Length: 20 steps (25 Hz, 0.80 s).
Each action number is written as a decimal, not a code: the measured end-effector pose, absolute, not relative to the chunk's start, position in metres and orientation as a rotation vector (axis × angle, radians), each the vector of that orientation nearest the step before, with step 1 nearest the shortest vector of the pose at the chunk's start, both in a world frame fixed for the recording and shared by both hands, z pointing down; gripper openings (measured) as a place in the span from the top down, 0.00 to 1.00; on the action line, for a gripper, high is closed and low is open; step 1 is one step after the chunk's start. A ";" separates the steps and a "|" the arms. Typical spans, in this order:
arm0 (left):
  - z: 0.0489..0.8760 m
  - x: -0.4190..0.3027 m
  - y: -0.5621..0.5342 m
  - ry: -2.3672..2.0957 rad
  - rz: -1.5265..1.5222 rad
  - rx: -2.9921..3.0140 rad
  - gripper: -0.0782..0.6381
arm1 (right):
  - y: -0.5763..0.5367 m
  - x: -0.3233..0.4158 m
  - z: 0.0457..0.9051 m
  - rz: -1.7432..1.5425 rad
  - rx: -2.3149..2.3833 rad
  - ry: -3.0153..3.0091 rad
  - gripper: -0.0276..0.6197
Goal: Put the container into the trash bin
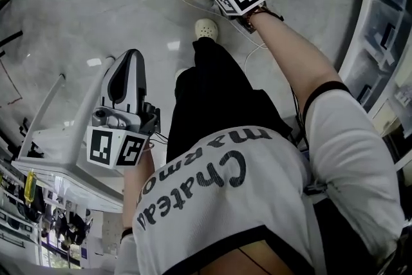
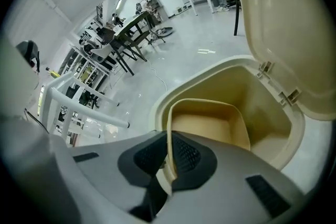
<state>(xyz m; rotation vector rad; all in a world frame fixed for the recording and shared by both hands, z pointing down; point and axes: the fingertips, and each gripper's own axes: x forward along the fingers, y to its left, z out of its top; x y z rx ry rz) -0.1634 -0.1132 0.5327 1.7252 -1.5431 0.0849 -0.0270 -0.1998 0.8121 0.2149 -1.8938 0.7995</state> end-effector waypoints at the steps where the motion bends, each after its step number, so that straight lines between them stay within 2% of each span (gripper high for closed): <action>1: 0.536 -0.165 -0.111 -1.548 0.085 1.712 0.86 | -0.201 -0.026 0.817 0.793 0.214 -1.886 0.90; 20: 0.574 -0.163 -0.080 -1.574 0.038 1.570 0.86 | -0.201 -0.034 0.871 0.689 0.112 -1.769 0.90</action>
